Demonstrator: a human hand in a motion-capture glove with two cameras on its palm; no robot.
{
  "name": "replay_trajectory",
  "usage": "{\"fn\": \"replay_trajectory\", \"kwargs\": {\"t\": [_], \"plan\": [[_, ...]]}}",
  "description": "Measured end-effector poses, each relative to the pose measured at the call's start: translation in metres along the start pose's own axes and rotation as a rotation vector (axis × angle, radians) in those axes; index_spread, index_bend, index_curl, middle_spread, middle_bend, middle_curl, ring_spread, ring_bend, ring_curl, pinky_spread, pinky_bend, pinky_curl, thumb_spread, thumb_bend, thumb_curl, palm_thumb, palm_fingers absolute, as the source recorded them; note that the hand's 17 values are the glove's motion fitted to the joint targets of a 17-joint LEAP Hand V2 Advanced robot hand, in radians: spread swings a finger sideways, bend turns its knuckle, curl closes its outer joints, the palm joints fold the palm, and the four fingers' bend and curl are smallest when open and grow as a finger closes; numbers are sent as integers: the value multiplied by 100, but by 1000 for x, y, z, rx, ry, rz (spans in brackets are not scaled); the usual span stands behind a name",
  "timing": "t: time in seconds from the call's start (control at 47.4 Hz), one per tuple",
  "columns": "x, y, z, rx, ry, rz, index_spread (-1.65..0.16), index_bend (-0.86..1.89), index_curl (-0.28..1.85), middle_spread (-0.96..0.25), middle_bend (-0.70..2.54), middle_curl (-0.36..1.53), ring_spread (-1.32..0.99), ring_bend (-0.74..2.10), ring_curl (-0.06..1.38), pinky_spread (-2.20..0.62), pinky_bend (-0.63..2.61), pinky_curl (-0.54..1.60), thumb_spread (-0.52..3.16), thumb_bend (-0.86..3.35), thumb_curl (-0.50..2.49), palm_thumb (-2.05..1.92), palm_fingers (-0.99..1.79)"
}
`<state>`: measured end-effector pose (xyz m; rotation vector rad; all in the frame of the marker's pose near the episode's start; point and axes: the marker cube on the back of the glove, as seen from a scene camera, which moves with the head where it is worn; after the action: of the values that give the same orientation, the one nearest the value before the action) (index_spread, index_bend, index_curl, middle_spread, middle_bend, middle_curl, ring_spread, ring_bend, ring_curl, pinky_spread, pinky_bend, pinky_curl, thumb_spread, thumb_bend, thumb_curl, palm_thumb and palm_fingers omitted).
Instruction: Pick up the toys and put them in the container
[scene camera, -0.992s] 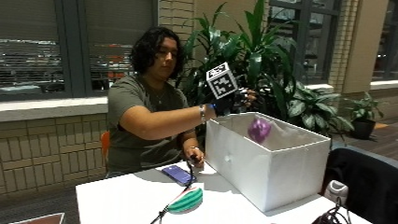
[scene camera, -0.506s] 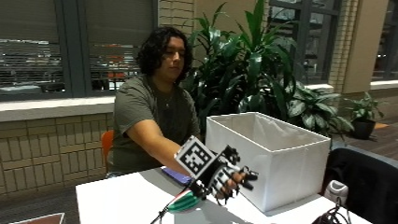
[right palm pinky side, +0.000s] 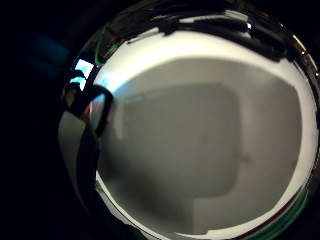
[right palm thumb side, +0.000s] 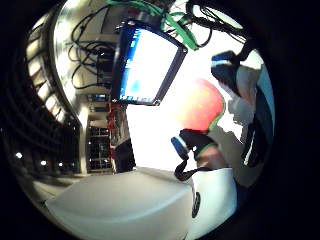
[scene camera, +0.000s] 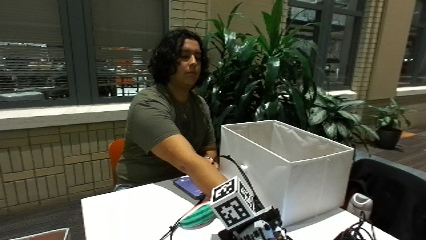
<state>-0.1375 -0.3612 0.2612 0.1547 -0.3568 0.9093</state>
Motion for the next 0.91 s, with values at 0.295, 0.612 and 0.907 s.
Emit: {"fn": "replay_trajectory", "kwargs": {"t": [0.295,0.612,0.907], "plan": [[5,12,-73,64,-236,-55,-37,54,63,-56,141,131,-58,175,94,-48,158,75,127,10,35,51,76],[-64,155,-249,-63,-597,-614,-34,64,67,-57,147,137,-59,179,100,-51,164,86,132,9,32,55,72],[-98,237,-225,-222,-261,-855,-34,69,67,-57,150,139,-58,178,104,-53,163,93,130,4,29,54,71]]}}
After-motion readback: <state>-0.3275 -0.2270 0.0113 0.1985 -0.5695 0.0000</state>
